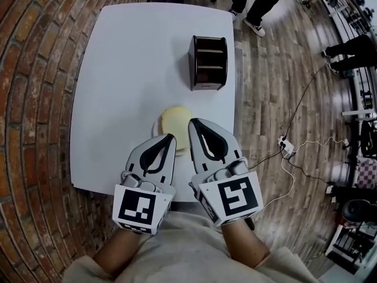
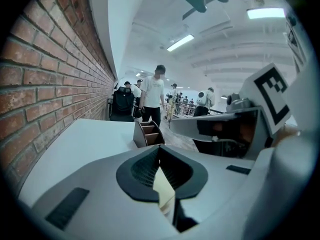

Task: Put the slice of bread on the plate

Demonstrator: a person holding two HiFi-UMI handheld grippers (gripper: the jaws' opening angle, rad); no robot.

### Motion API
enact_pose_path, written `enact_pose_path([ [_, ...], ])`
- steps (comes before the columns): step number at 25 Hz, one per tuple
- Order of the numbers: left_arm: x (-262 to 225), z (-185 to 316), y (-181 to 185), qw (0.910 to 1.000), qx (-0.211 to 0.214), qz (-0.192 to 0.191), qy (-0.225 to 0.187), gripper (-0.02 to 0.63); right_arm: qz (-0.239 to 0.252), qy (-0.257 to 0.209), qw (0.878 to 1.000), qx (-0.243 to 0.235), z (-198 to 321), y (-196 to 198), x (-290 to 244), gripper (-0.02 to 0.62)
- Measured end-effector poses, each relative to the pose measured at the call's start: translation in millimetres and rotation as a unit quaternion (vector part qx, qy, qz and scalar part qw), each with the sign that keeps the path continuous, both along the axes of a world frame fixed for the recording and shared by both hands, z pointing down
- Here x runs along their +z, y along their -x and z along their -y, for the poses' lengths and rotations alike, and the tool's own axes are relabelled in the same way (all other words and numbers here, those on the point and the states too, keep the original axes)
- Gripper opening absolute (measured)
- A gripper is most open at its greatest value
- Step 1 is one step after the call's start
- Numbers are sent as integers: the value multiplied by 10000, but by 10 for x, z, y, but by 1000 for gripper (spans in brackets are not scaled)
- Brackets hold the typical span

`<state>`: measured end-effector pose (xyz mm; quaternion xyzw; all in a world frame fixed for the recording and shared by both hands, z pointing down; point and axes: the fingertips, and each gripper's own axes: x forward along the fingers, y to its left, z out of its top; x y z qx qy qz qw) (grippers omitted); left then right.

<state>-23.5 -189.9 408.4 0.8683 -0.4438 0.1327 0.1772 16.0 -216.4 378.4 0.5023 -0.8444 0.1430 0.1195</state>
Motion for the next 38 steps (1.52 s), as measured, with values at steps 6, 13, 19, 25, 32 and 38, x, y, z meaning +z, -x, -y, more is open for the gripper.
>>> enact_pose_path([
  [6, -251, -40, -170, 9994, 166, -170, -244, 9, -107, -224, 9996, 125, -282, -123, -210, 8],
  [13, -661, -122, -268, 9969, 321, -251, -679, 9, -104, -643, 9975, 276, -448, -213, -577, 8],
  [19, -911, -211, -251, 9945, 357, -160, -969, 11, 22, -864, 9955, 382, -584, -230, -723, 6],
  [25, -1045, -320, -169, 9934, 331, -49, -1096, 9, 12, -877, 9953, 405, -681, -208, -804, 6],
  [32, -1088, -446, -35, 9930, 220, 6, -1160, 9, 9, -907, 9957, 193, -783, -43, -845, 6],
  [38, -1081, -534, 24, 9924, 96, 22, -1223, 9, 17, -882, 9961, 46, -881, 12, -813, 6],
])
